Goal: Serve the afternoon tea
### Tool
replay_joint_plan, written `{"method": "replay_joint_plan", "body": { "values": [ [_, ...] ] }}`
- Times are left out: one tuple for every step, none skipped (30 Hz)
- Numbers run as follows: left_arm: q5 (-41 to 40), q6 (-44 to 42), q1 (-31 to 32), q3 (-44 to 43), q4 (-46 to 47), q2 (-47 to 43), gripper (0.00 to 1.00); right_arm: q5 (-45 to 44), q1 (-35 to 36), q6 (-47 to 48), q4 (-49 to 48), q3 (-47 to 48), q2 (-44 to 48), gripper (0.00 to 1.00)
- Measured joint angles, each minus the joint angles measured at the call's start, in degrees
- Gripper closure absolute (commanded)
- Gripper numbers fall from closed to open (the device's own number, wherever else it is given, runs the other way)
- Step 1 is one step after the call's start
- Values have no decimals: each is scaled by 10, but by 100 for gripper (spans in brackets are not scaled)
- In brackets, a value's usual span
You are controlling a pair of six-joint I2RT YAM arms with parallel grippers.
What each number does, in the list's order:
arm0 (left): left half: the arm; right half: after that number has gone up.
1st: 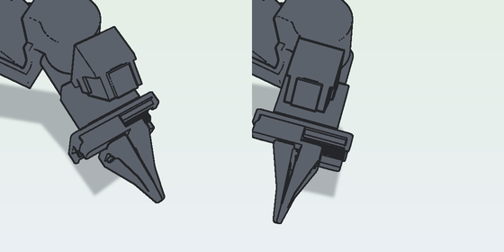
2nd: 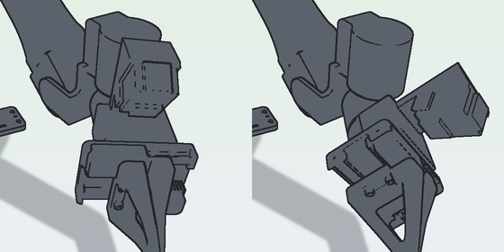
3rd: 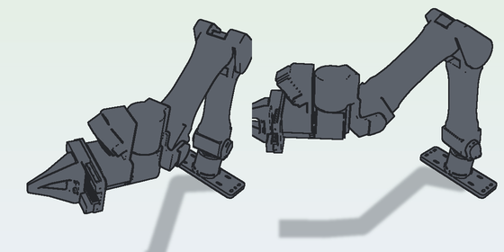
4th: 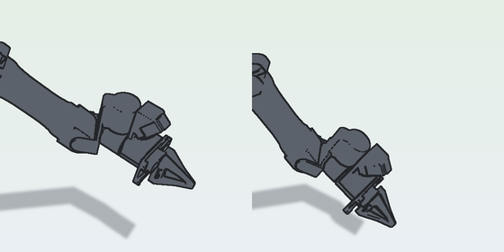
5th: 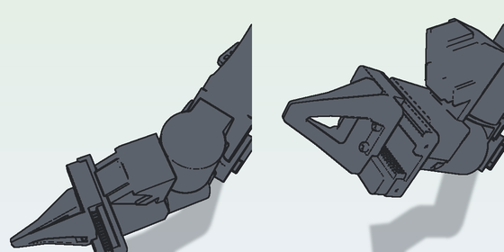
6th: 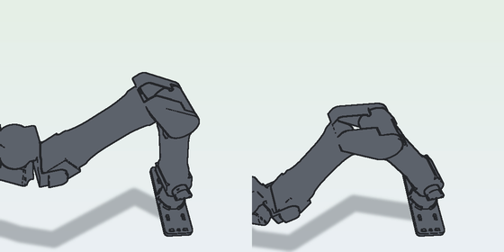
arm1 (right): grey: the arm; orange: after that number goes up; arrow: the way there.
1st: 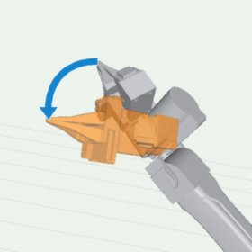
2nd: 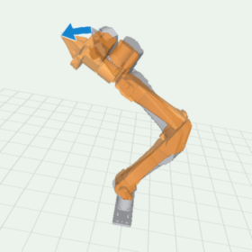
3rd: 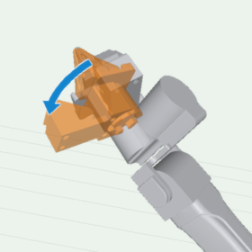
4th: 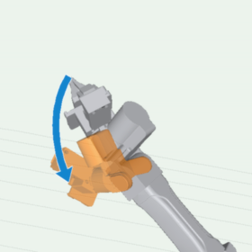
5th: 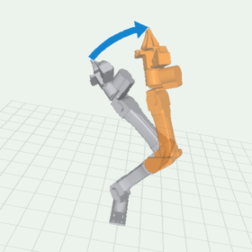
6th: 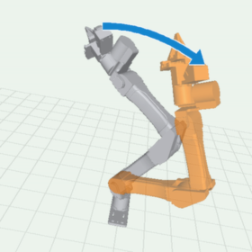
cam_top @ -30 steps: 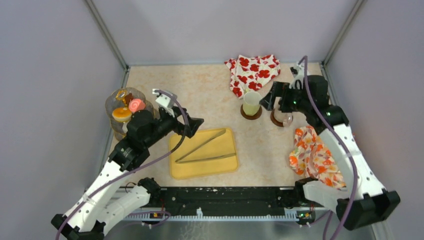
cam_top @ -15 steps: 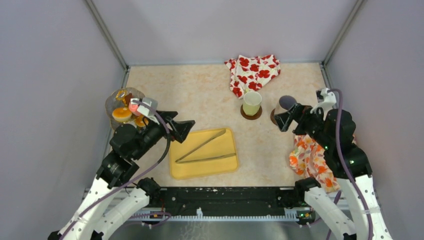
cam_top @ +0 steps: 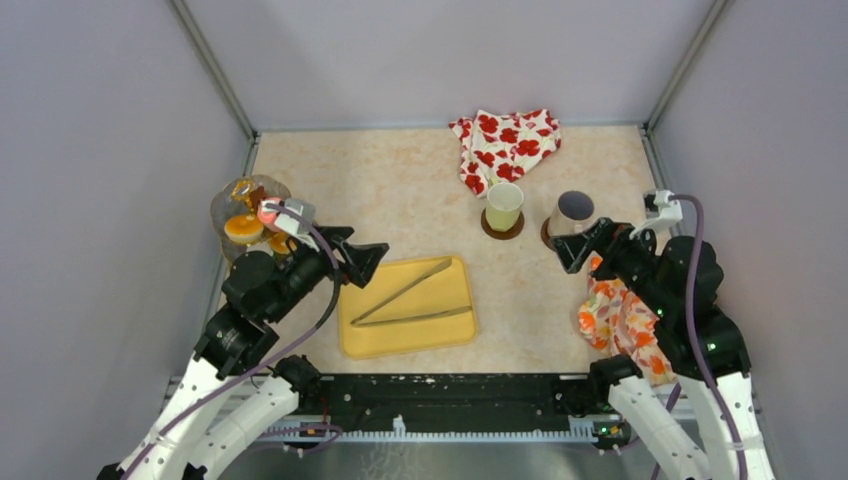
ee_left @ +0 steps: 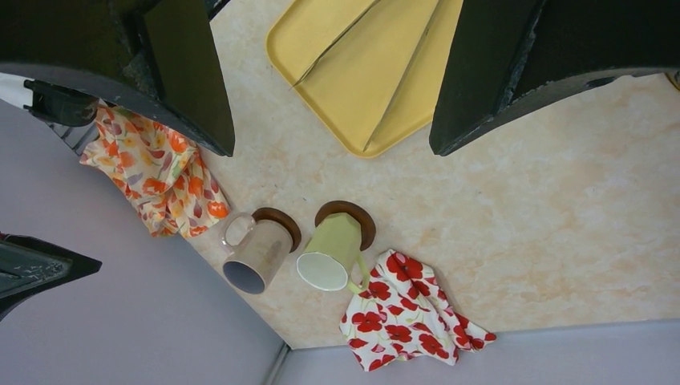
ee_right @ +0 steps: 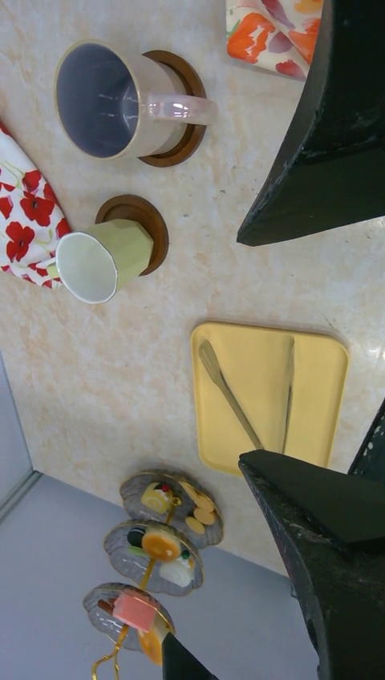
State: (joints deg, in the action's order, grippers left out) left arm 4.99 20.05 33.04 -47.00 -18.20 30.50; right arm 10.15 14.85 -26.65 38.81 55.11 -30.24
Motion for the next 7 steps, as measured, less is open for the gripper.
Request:
{"method": "replay_joint_plan", "body": {
  "values": [
    [-1, 0, 0, 0, 0, 0, 1, -1, 0, 0, 0, 0, 2, 1],
    [-2, 0, 0, 0, 0, 0, 1, -2, 0, 0, 0, 0, 4, 1],
    [-2, 0, 0, 0, 0, 0, 1, -2, 0, 0, 1, 0, 5, 1],
    [-2, 0, 0, 0, 0, 0, 1, -2, 0, 0, 1, 0, 6, 1],
    [-2, 0, 0, 0, 0, 0, 1, -2, 0, 0, 1, 0, 7, 1],
    [-2, 0, 0, 0, 0, 0, 1, -2, 0, 0, 1, 0, 7, 1],
    [-2, 0, 0, 0, 0, 0, 1, -2, 0, 0, 2, 0, 8, 1]
  ]
}}
